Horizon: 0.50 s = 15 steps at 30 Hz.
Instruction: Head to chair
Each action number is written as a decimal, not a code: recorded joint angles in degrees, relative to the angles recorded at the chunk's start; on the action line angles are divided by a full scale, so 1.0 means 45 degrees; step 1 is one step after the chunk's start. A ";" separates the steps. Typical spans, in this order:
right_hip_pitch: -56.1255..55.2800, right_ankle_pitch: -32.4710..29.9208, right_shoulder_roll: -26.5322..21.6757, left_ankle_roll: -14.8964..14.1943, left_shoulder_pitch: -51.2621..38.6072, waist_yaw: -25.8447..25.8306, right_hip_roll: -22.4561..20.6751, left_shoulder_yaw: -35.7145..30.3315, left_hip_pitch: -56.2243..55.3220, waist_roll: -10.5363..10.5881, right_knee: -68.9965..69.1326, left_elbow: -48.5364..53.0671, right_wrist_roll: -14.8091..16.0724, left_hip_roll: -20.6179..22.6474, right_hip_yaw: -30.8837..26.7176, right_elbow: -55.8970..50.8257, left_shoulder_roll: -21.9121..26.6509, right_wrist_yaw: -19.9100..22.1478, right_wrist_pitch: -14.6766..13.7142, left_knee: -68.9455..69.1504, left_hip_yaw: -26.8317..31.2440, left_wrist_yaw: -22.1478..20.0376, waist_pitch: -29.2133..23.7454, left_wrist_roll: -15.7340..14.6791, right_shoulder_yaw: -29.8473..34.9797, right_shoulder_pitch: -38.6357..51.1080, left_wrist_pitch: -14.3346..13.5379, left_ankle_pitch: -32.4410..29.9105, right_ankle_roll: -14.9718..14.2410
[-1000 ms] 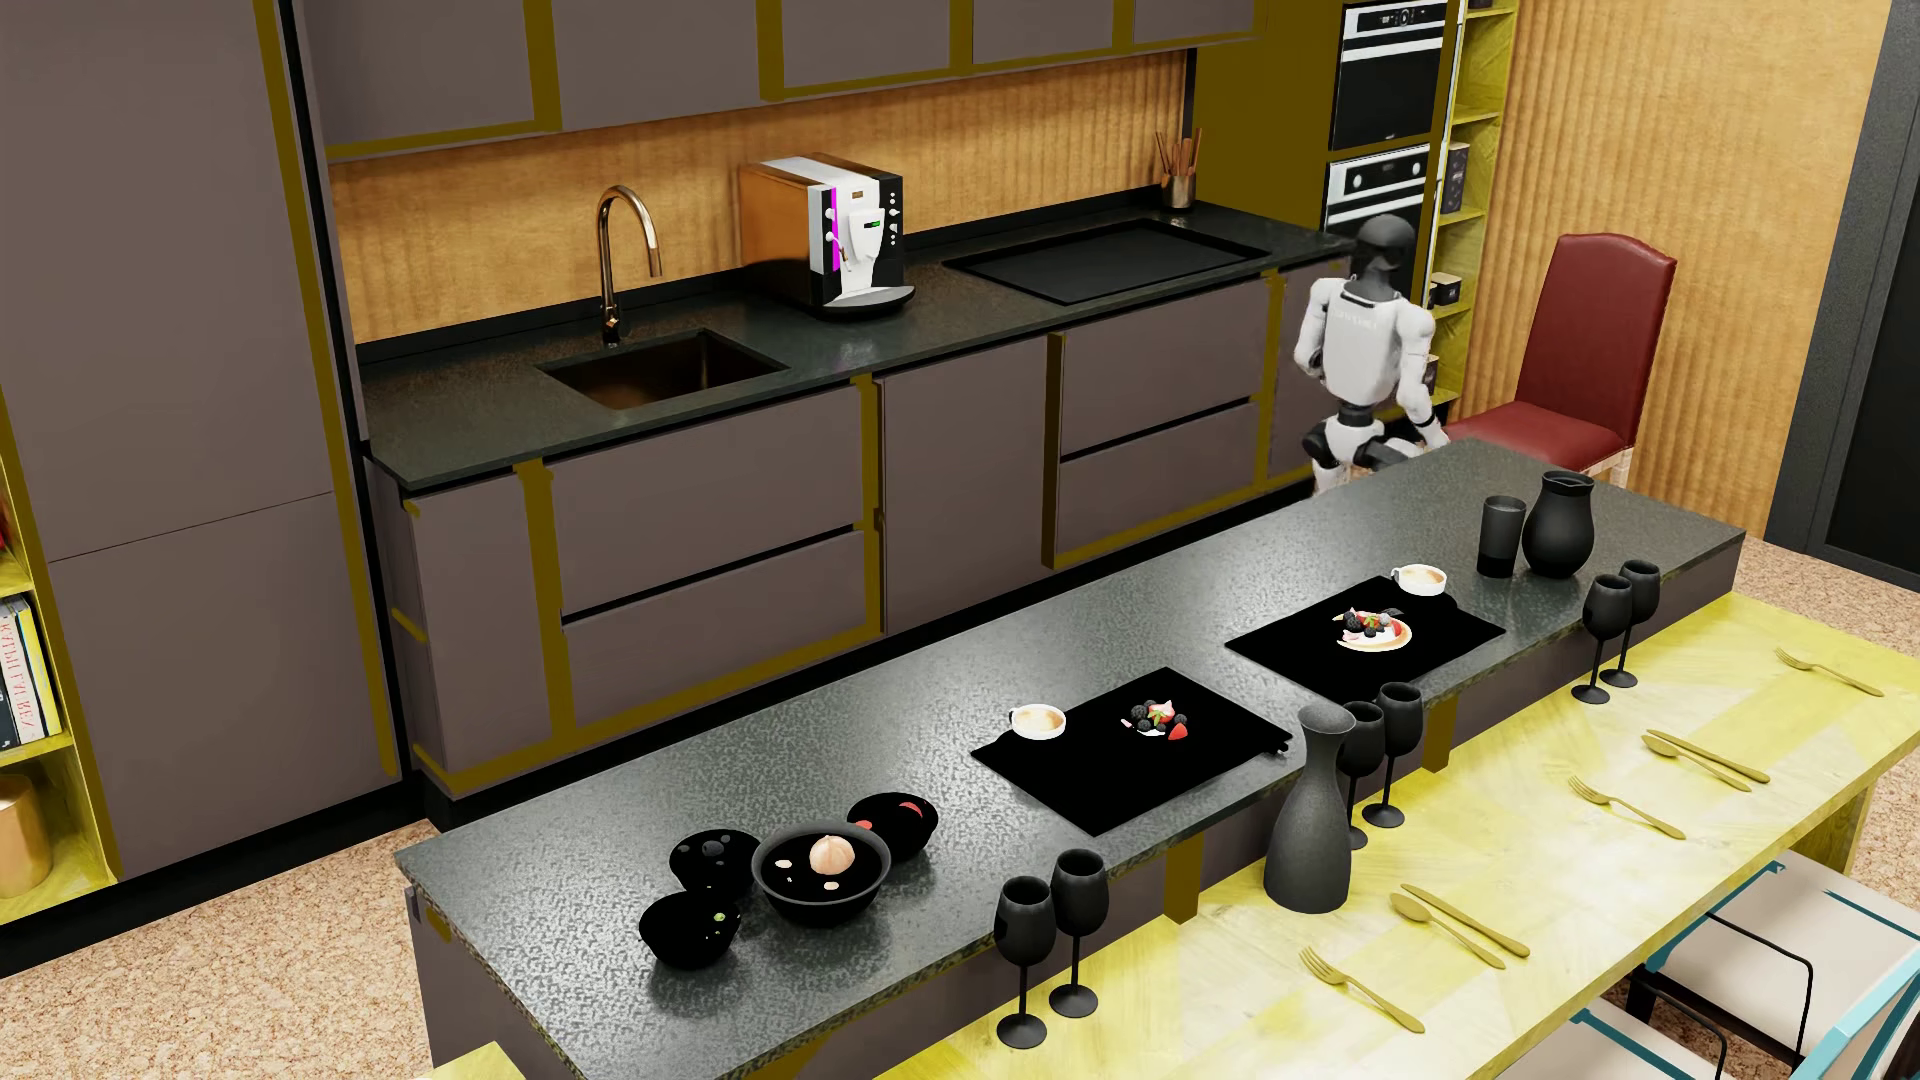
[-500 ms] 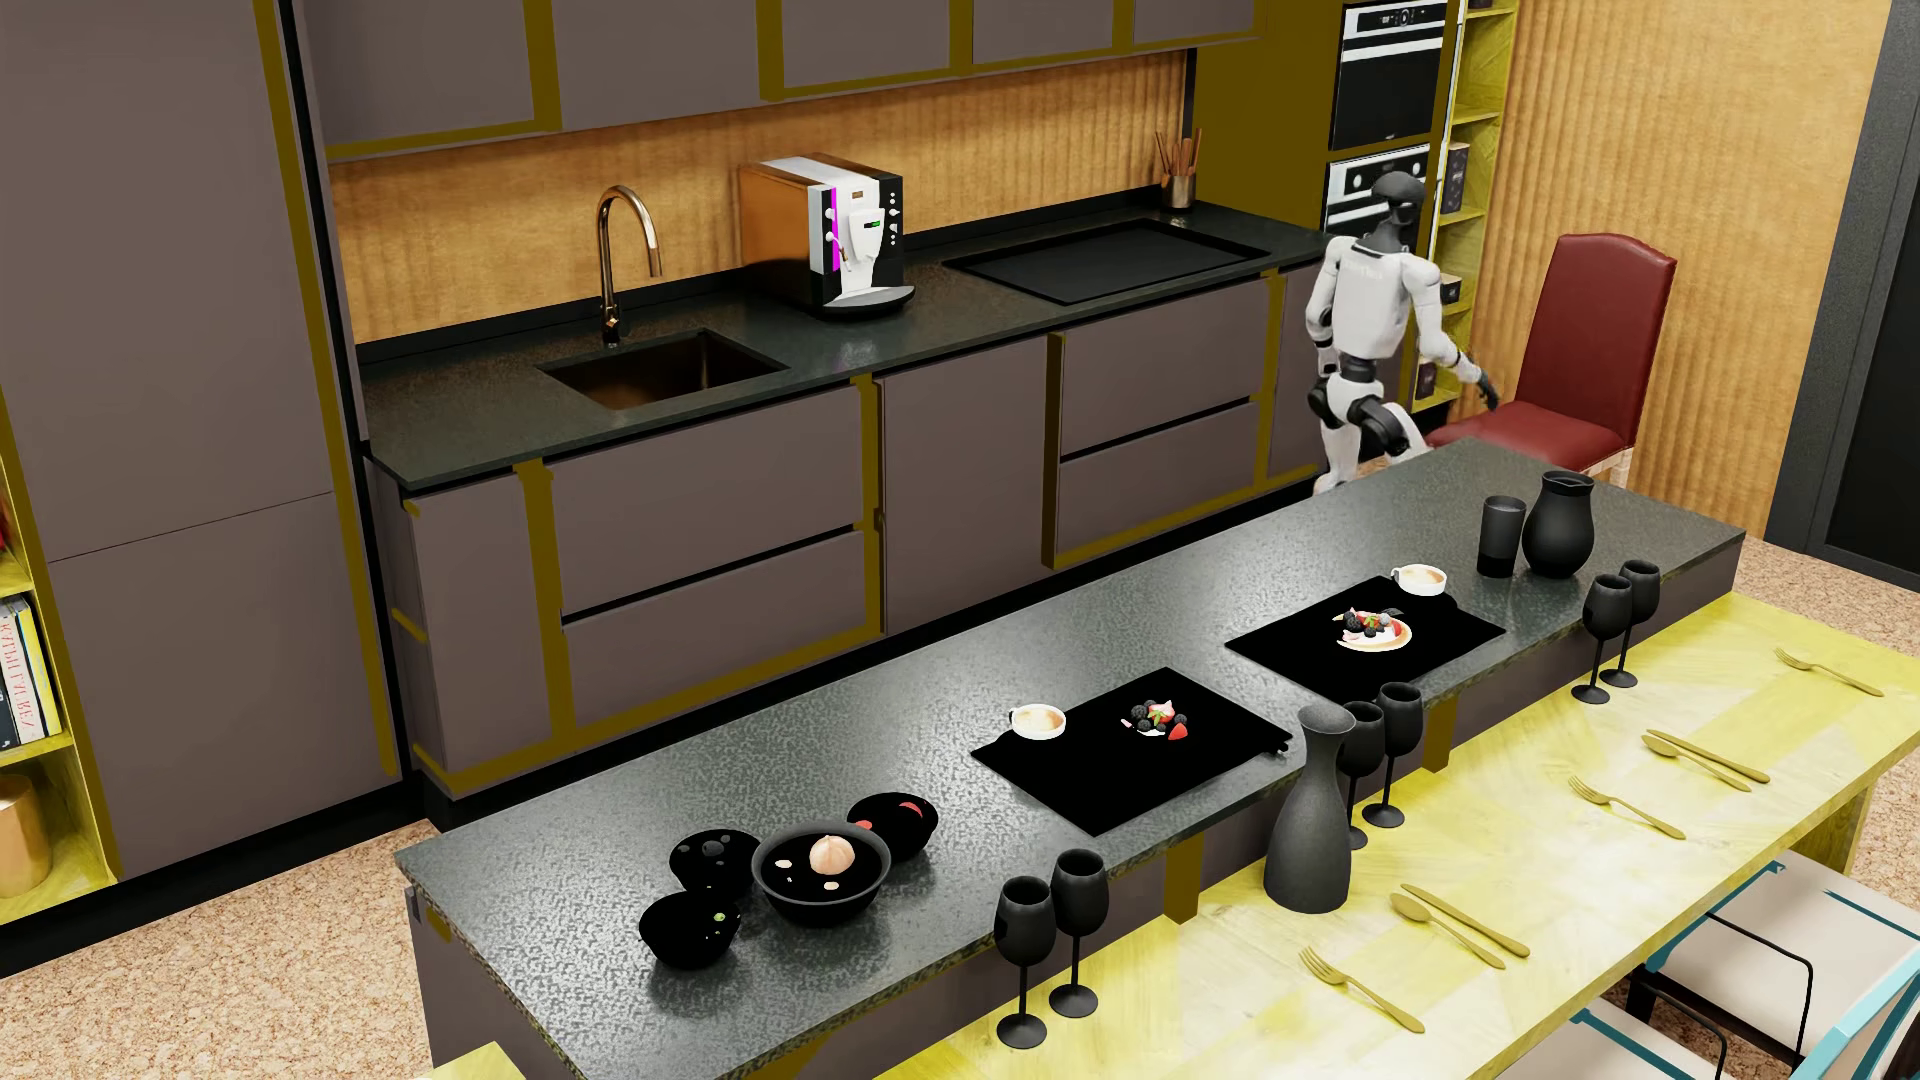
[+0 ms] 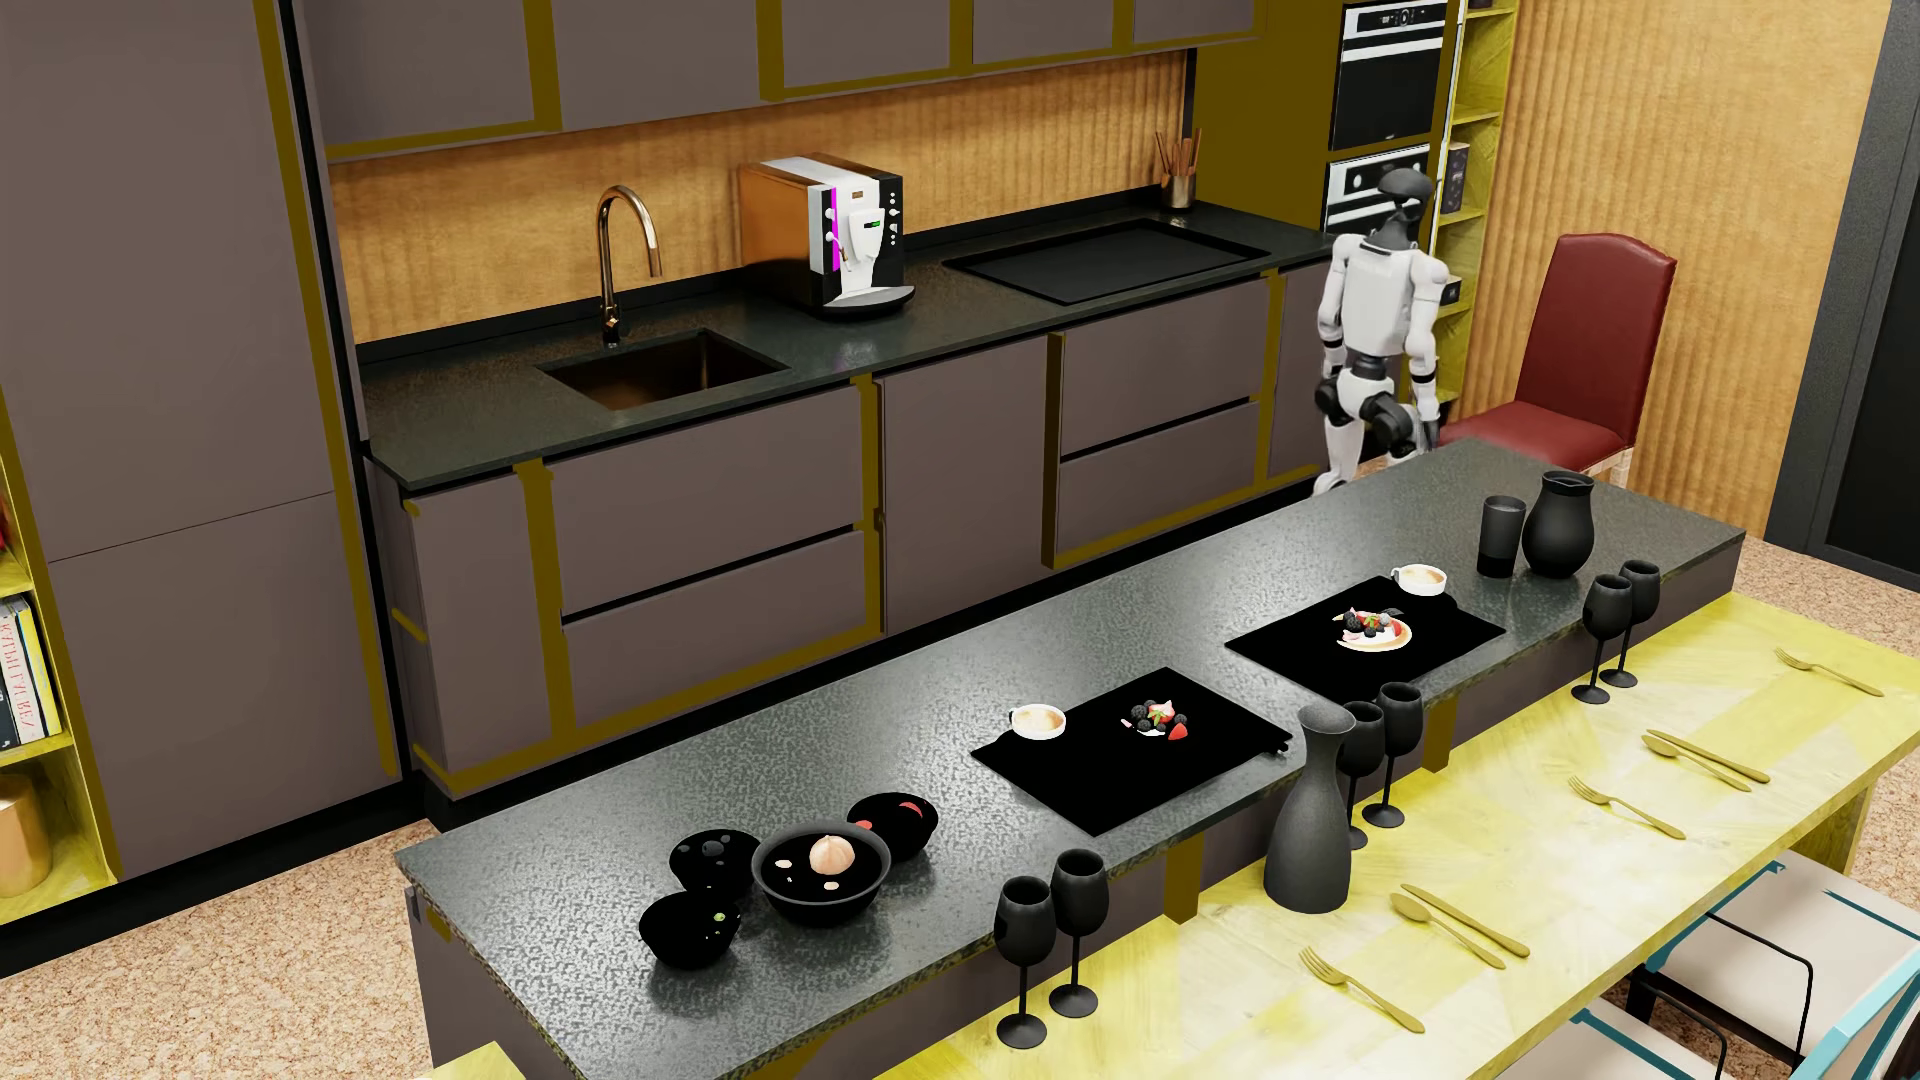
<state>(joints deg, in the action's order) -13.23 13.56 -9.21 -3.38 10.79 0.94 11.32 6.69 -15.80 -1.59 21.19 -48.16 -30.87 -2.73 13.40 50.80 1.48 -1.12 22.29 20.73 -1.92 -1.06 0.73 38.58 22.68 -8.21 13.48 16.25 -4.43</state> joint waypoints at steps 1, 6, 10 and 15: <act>0.0085 -0.0005 -0.0171 0.0001 -0.0043 -0.0050 -0.0012 -0.0059 0.0104 0.0016 -0.0056 -0.0030 -0.0652 -0.0010 -0.0048 -0.0154 -0.0015 0.0103 -0.0171 -0.0023 -0.0063 0.0129 0.0005 0.0137 0.0501 0.0285 0.0050 0.0023 0.0000; 0.0106 0.0079 -0.0048 0.0050 -0.0069 -0.0023 -0.0140 0.0247 0.0364 0.0101 0.0059 0.0723 0.0228 -0.0159 -0.0501 -0.1180 0.0131 0.0735 -0.0649 0.0143 -0.0459 -0.0249 0.0001 0.0153 -0.0271 0.1459 -0.0439 0.0282 -0.0045; -0.0024 0.0539 -0.0301 -0.0090 -0.0307 0.0067 -0.0141 0.0302 0.0339 0.0161 0.0425 0.1289 0.0174 -0.0219 -0.0720 -0.2114 0.0201 0.1411 -0.1017 0.0435 -0.0655 -0.0442 -0.0027 0.0049 -0.0170 0.1783 -0.0645 0.0739 0.0012; -0.0100 0.1451 -0.0572 0.0204 -0.0323 0.0224 -0.0047 0.0193 0.0574 0.0213 0.1059 0.1951 0.0249 -0.0304 -0.1055 -0.1709 0.0029 0.0963 -0.0707 0.0702 -0.1166 -0.0483 -0.0055 -0.0172 0.0050 0.1630 -0.0768 0.1870 -0.0287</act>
<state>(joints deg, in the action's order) -13.68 20.09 -11.79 -2.47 9.34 1.95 11.11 7.55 -13.21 -0.63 25.96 -39.38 -29.75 -4.10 8.65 43.10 1.62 3.21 19.11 23.89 -7.17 -3.23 0.49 37.81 22.91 -0.87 10.02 24.67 -5.72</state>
